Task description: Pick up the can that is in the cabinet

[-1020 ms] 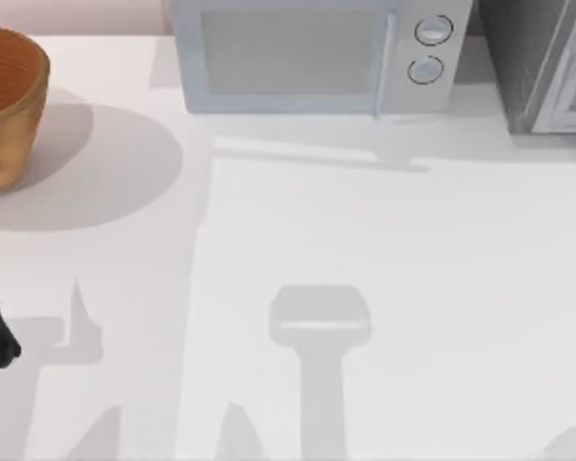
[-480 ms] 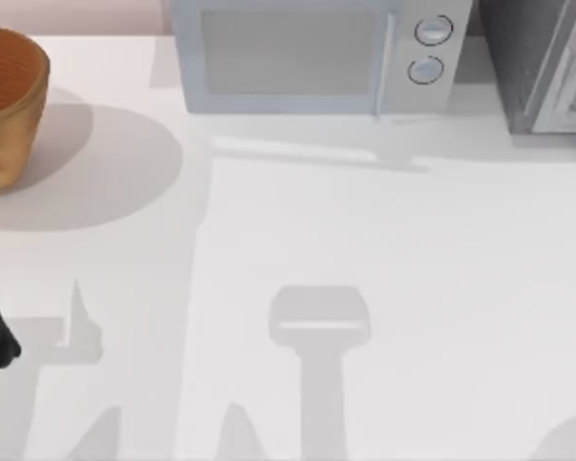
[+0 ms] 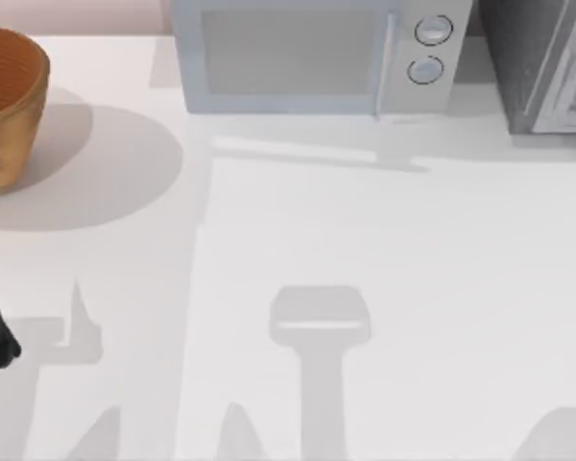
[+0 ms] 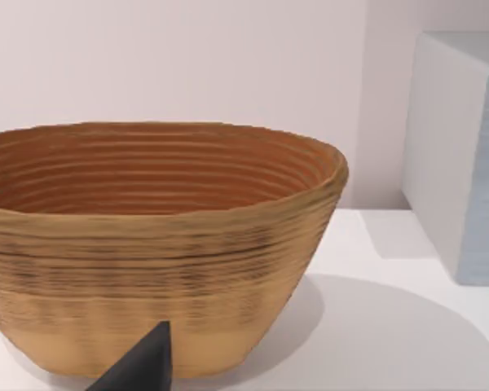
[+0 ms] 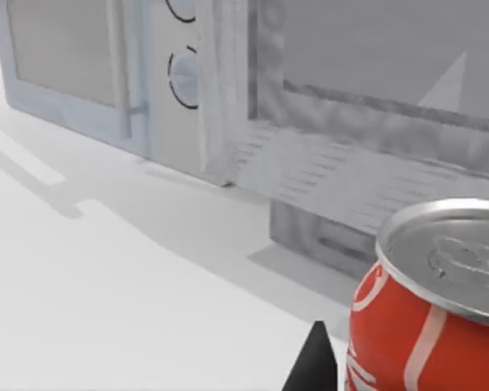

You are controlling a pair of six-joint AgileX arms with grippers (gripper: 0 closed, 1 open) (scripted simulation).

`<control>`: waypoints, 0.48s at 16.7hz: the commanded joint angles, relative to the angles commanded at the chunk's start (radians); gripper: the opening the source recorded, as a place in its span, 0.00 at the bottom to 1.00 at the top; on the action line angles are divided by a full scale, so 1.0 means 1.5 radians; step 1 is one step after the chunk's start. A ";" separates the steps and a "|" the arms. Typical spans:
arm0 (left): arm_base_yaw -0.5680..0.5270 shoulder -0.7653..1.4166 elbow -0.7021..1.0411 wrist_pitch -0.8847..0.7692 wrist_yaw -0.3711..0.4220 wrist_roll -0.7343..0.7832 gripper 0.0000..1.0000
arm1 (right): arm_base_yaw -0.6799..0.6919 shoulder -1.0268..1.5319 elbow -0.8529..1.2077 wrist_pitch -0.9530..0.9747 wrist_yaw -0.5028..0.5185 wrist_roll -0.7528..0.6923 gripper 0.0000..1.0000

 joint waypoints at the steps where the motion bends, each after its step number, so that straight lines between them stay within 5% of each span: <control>1: 0.000 0.000 0.000 0.000 0.000 0.000 1.00 | 0.000 0.000 0.000 0.000 0.000 0.000 0.23; 8: 0.000 0.000 0.000 0.000 0.000 0.000 1.00 | 0.000 0.000 0.000 0.000 0.000 0.000 0.75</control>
